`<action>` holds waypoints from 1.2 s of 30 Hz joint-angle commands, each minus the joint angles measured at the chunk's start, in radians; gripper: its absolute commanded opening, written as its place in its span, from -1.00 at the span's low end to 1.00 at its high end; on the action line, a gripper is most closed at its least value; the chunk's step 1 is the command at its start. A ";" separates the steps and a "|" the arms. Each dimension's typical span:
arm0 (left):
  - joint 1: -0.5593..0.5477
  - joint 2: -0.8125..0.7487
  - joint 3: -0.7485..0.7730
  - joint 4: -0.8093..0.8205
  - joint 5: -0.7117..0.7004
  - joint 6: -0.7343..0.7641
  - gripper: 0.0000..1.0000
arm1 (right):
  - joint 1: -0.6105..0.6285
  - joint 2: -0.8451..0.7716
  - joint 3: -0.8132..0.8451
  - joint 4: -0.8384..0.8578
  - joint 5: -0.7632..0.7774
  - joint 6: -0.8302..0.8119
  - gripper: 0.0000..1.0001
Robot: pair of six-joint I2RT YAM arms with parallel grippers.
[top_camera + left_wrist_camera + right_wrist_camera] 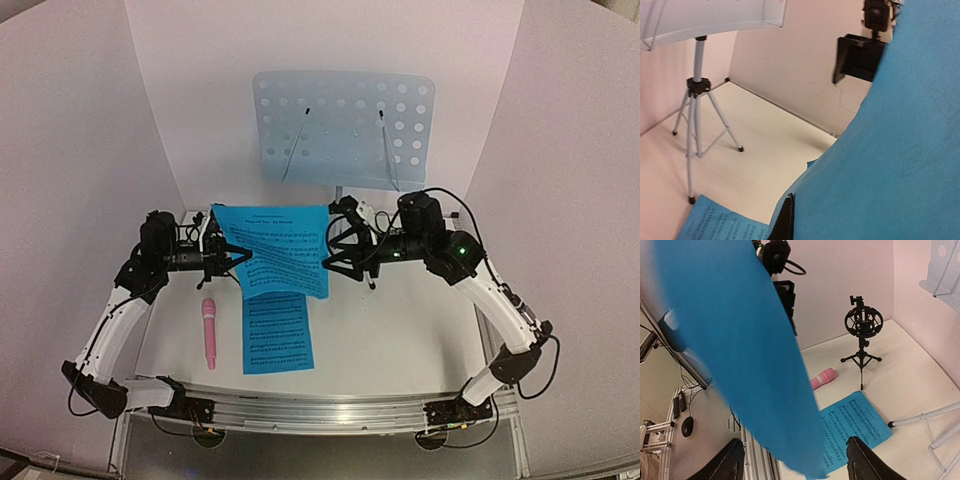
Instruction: Set up the instrument practice props
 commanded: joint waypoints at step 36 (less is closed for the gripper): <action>0.092 0.157 0.199 -0.419 0.106 -0.474 -1.00 | 0.010 0.136 0.092 0.499 0.605 0.574 0.38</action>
